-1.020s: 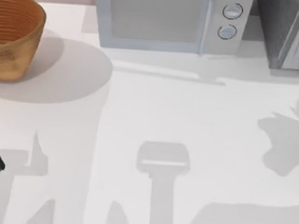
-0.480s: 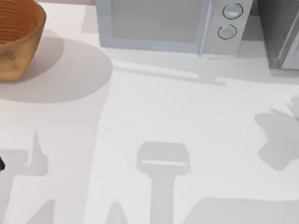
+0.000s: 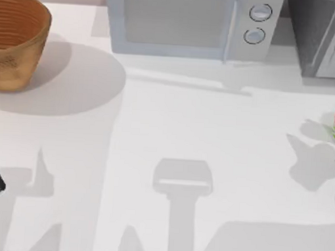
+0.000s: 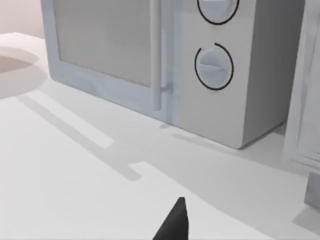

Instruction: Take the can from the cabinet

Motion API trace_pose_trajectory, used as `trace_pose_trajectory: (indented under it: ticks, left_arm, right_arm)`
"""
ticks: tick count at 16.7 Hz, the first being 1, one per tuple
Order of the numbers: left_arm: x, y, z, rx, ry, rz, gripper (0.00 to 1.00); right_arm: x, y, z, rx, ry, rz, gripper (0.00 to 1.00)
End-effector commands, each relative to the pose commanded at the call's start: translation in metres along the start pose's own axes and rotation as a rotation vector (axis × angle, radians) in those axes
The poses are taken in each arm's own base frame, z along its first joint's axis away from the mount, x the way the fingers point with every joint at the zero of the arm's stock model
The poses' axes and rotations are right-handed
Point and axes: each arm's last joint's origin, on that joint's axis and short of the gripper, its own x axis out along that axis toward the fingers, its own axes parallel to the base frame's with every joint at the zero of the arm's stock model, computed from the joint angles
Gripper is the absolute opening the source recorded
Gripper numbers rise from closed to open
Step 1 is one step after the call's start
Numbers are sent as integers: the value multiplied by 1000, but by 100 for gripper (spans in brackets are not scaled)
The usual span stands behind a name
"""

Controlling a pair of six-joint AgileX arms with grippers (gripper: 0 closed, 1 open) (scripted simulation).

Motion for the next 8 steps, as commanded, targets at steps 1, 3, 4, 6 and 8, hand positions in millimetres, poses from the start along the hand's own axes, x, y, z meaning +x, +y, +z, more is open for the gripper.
trace_pose_trajectory:
  ticks: [1, 3, 4, 6, 8]
  left_arm:
    - [0, 0, 0, 0, 0, 0, 100]
    - [0, 0, 0, 0, 0, 0, 100]
    - [0, 0, 0, 0, 0, 0, 100]
    - [0, 0, 0, 0, 0, 0, 100]
    - [0, 0, 0, 0, 0, 0, 100]
  right_arm:
    - [0, 0, 0, 0, 0, 0, 90]
    - [0, 0, 0, 0, 0, 0, 100]
    - [0, 0, 0, 0, 0, 0, 100]
    - [0, 0, 0, 0, 0, 0, 100]
    - [0, 0, 0, 0, 0, 0, 100]
